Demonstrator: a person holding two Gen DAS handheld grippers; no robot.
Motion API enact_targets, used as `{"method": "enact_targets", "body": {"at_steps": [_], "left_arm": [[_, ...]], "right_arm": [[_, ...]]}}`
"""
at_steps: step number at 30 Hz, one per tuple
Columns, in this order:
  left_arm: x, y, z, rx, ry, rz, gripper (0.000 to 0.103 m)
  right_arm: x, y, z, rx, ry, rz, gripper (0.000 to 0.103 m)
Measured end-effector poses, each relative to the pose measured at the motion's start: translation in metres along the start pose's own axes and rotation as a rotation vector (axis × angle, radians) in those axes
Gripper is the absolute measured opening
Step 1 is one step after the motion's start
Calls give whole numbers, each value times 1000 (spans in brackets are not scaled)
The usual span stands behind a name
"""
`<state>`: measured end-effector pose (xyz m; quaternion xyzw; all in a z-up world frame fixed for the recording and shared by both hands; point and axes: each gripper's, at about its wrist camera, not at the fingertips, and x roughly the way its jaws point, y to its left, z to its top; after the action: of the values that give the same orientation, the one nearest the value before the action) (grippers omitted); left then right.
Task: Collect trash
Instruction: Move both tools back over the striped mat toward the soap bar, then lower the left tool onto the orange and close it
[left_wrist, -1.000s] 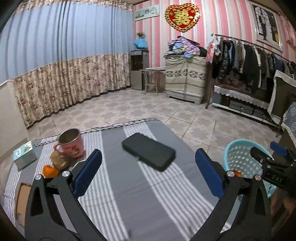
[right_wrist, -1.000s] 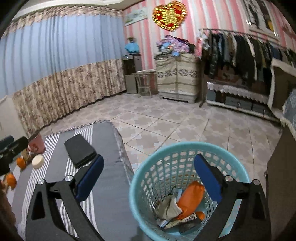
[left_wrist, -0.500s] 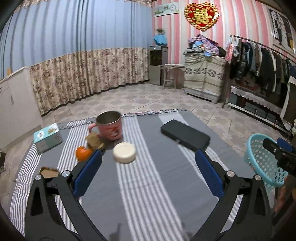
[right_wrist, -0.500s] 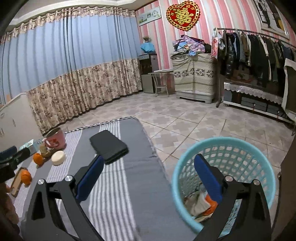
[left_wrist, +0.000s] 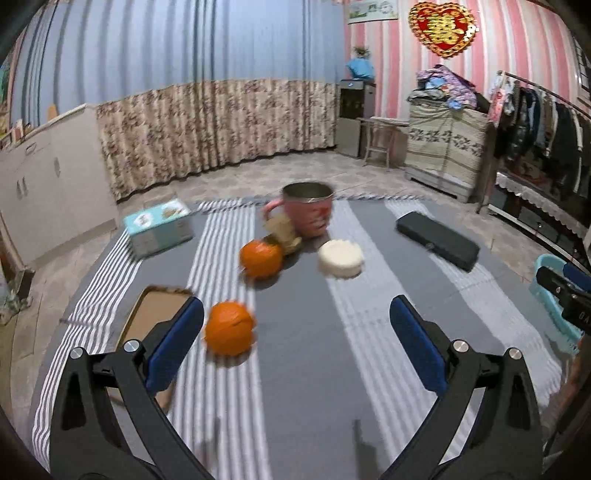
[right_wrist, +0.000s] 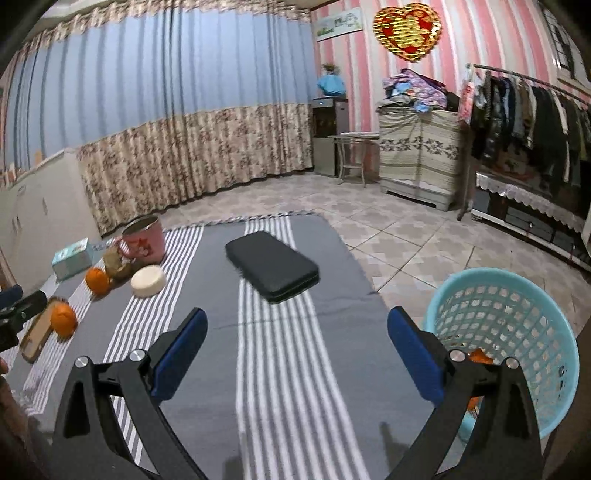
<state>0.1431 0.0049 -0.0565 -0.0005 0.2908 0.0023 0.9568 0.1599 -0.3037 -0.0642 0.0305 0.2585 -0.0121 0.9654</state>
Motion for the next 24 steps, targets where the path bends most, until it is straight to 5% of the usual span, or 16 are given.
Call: {"method": "enact_targets", "body": {"at_steps": [13, 18, 24], "left_arm": [[41, 38, -20, -64, 142, 33, 96], [64, 42, -14, -64, 212, 11, 75], [81, 48, -12, -92, 260, 13, 66]], "right_arm": [[21, 21, -11, -52, 78, 13, 96], [23, 20, -11, -36, 83, 16, 96], [26, 14, -11, 5, 98, 23, 96]]}}
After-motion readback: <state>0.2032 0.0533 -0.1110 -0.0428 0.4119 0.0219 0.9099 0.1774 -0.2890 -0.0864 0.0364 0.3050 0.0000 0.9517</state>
